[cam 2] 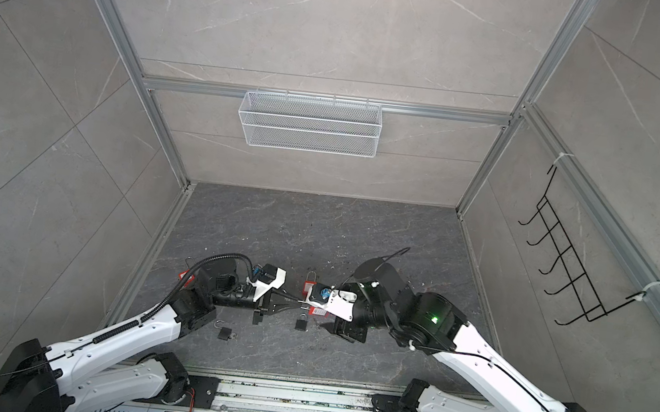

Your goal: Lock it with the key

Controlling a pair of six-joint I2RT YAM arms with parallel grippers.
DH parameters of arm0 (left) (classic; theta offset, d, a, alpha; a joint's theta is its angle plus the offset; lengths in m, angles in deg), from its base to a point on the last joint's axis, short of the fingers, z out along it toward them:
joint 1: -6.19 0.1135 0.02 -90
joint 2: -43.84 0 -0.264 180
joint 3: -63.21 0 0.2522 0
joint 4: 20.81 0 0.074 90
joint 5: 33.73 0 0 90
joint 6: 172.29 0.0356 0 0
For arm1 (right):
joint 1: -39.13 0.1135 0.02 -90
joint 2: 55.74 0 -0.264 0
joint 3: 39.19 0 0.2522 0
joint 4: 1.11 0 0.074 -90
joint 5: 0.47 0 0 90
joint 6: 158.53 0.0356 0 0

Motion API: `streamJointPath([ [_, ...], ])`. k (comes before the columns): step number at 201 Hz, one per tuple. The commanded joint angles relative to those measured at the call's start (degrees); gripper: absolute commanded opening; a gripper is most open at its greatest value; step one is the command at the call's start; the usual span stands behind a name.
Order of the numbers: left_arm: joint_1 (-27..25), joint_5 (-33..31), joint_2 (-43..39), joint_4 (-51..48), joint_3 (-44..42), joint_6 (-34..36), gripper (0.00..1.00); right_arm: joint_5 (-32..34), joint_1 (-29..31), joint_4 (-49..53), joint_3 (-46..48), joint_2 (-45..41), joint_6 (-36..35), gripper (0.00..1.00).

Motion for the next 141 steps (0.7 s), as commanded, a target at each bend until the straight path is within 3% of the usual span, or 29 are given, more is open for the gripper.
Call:
streamJointPath([
  [1,0.1,3.1,-0.1,7.2,3.1,-3.8,0.0,2.3,0.2,8.1,-2.0,-2.8,2.8,0.63],
  [45,-0.1,4.5,0.3,7.2,3.9,-4.7,0.0,7.4,-0.8,15.0,-2.4,-2.7,4.4,0.58],
  [111,-3.6,4.6,0.8,1.6,6.1,-0.7,0.0,-1.5,-9.1,13.8,-2.1,3.1,5.9,0.41],
  [141,-4.1,4.2,0.2,1.3,5.9,-0.5,0.0,-8.6,-13.0,13.1,-2.0,4.4,4.0,0.39],
])
